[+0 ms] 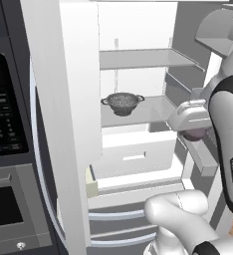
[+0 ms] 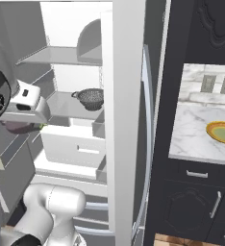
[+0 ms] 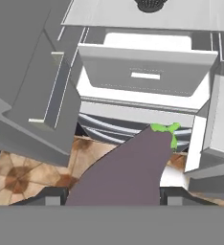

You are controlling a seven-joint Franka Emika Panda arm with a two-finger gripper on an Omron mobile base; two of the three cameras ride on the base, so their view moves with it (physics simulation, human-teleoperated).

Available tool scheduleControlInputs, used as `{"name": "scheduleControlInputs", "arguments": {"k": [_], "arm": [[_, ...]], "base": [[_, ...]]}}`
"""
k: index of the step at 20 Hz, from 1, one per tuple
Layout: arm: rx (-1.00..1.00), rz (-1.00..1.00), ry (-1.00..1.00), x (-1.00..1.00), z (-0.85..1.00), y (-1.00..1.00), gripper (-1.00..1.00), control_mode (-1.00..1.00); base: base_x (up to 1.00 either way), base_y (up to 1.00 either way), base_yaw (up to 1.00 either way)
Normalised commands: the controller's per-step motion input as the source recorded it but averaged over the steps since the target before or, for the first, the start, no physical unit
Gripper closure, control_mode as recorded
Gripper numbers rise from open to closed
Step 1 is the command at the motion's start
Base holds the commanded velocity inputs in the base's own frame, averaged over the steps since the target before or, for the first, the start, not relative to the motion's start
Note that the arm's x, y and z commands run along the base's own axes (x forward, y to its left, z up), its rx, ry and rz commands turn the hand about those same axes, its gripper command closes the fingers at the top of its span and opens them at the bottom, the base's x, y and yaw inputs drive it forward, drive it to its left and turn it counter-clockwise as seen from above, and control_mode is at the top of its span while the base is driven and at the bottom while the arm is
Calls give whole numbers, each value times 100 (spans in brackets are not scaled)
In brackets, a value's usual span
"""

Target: Pick eggplant from the fridge and place it on the plate on the counter.

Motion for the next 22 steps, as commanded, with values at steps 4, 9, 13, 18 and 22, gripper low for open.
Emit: {"name": "scheduleControlInputs", "arguments": {"k": [4, 9, 13, 18, 22], "arm": [[0, 0, 9, -23, -2, -6, 100, -100], [0, 0, 1, -20, -2, -2, 100, -100], [0, 0, 1, -19, 0, 0, 100, -100], [-2, 0, 1, -13, -1, 0, 100, -100], [-4, 0, 0, -8, -4, 0, 100, -100]], "base": [[0, 0, 0], [0, 0, 0], [0, 0, 0], [0, 0, 0], [0, 0, 0]]}}
